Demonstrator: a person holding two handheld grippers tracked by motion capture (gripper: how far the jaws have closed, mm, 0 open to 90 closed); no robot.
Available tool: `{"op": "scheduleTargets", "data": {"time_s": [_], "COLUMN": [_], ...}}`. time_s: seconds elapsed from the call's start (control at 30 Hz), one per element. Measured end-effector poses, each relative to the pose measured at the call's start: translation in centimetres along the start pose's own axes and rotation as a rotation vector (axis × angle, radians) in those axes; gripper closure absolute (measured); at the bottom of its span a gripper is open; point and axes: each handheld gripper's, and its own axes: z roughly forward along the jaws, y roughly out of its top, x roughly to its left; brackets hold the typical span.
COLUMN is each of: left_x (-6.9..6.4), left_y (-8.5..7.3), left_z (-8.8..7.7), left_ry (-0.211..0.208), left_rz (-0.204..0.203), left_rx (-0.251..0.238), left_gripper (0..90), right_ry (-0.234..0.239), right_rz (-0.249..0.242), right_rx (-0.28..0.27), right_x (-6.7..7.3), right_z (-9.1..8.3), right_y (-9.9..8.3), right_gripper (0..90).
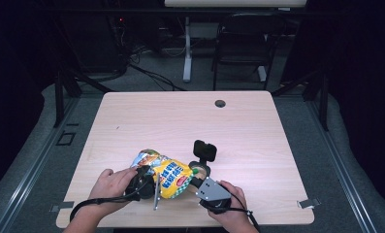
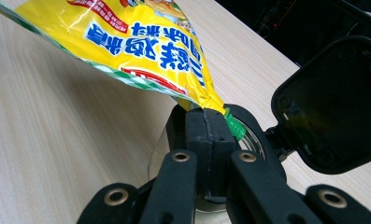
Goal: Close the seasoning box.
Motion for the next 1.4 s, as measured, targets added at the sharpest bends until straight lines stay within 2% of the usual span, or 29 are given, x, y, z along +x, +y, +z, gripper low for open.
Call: {"op": "scheduleTargets", "data": {"time_s": [0.3, 0.53, 0.67, 0.77, 0.8, 0.9, 1.0, 1.1, 1.23, 1.3, 1.4], "left_x": [-0.2, -0.4, -0.5, -0.6, -0.6, -0.7, -0.7, -0.8, -0.8, -0.9, -0.9], "left_y": [-0.1, -0.3, -0.5, -0.5, -0.6, -0.7, -0.9, -1.0, -1.2, -1.4, -1.5], "left_z": [0.1, 0.4, 0.6, 0.7, 0.8, 0.9, 1.1, 1.3, 1.4, 1.6, 1.8], "left_ry": [-0.012, -0.028, -0.034, -0.041, -0.061, -0.064, -0.09, -0.096, -0.124, -0.136, -0.151], "left_rz": [-0.003, -0.028, -0.042, -0.056, -0.068, -0.081, -0.113, -0.127, -0.152, -0.179, -0.204], "left_rx": [0.001, 0.002, -0.001, 0.004, 0.002, -0.011, -0.021, -0.03, -0.037, -0.05, -0.06], "left_gripper": [87.6, 87.6, 87.8, 88.1, 88.2, 88.3, 88.3, 88.3, 88.4, 88.4, 88.5], "right_ry": [0.0, 0.001, 0.004, 0.005, 0.006, 0.007, 0.007, 0.005, 0.003, 0.005, 0.017], "right_rz": [0.001, -0.001, 0.02, 0.012, 0.014, 0.013, 0.012, 0.015, 0.013, 0.019, 0.019], "right_rx": [-0.005, -0.006, -0.035, -0.039, -0.039, -0.036, -0.039, -0.041, -0.033, -0.03, -0.021], "right_x": [0.0, -0.1, -0.2, -0.1, -0.1, -0.2, -0.1, -0.2, -0.3, -0.4, -0.5], "right_z": [0.0, -0.1, -0.3, -0.3, -0.3, -0.3, -0.3, -0.3, -0.3, -0.3, -0.2], "right_y": [0.1, 0.1, 0.2, 0.4, 0.4, 0.4, 0.3, 0.3, 0.2, 0.2, 0.0], "right_gripper": [90.0, 90.0, 90.0, 90.0, 90.0, 90.0, 90.0, 90.0, 90.0, 90.0, 85.5]}}
